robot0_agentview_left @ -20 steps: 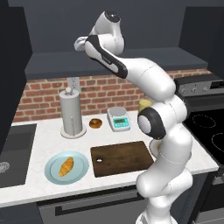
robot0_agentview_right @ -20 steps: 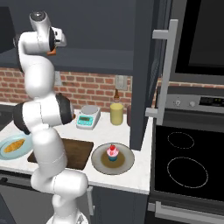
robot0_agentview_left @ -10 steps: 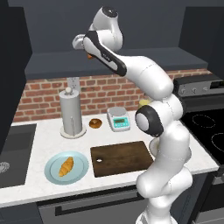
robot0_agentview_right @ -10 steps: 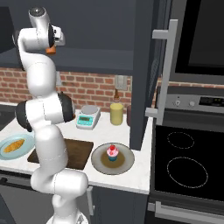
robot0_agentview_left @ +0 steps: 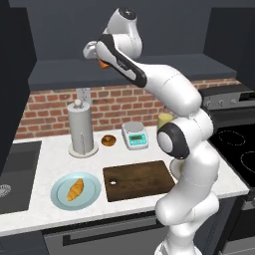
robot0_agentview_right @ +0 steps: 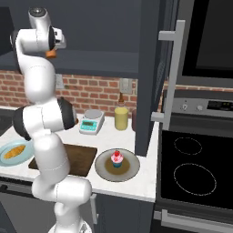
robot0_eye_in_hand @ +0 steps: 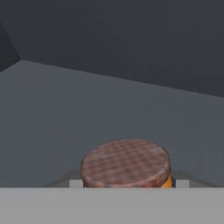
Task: From the different types of pastries on the counter, select a croissant and place it on the cutting board. Then retrieve a jar of jam from the cabinet and place it alongside the croissant on the cutting board.
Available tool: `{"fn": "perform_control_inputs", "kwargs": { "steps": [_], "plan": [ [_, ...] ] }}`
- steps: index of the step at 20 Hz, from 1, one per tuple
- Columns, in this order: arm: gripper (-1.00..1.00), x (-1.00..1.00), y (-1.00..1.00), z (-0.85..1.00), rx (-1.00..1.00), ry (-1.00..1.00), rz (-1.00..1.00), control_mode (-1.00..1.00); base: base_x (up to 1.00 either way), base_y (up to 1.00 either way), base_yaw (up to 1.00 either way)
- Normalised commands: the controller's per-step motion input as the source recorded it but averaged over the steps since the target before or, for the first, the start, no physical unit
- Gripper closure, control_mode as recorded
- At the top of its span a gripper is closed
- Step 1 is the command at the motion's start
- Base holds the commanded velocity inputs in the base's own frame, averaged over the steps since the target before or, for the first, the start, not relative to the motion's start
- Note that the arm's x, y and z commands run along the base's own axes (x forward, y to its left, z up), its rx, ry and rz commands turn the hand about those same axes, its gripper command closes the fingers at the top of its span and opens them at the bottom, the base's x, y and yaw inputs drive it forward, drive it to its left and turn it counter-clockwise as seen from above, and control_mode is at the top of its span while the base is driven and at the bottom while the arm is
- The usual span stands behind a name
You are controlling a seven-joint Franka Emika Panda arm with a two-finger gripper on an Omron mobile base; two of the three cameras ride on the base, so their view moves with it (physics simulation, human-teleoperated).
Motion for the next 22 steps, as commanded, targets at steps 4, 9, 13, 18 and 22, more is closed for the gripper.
{"fn": "perform_control_inputs", "kwargs": {
  "steps": [4, 9, 13, 18, 22],
  "plan": [
    [1.00, -0.77, -0.16, 0.38, 0.07, -0.09, 0.06, -1.00, 0.00, 0.00, 0.00],
    [1.00, -0.95, -0.29, 0.36, 0.09, -0.21, 0.03, -1.00, 0.00, 0.00, 0.00],
    [1.00, -1.00, -0.29, 0.09, 0.12, -0.24, 0.00, -1.00, 0.00, 0.00, 0.00],
    [1.00, -0.96, -0.33, 0.01, 0.18, -0.20, 0.03, -1.00, 0.00, 0.00, 0.00],
    [1.00, -0.75, -0.23, 0.00, 0.23, -0.07, 0.09, -1.00, 0.00, 0.00, 0.00]
  ]
}}
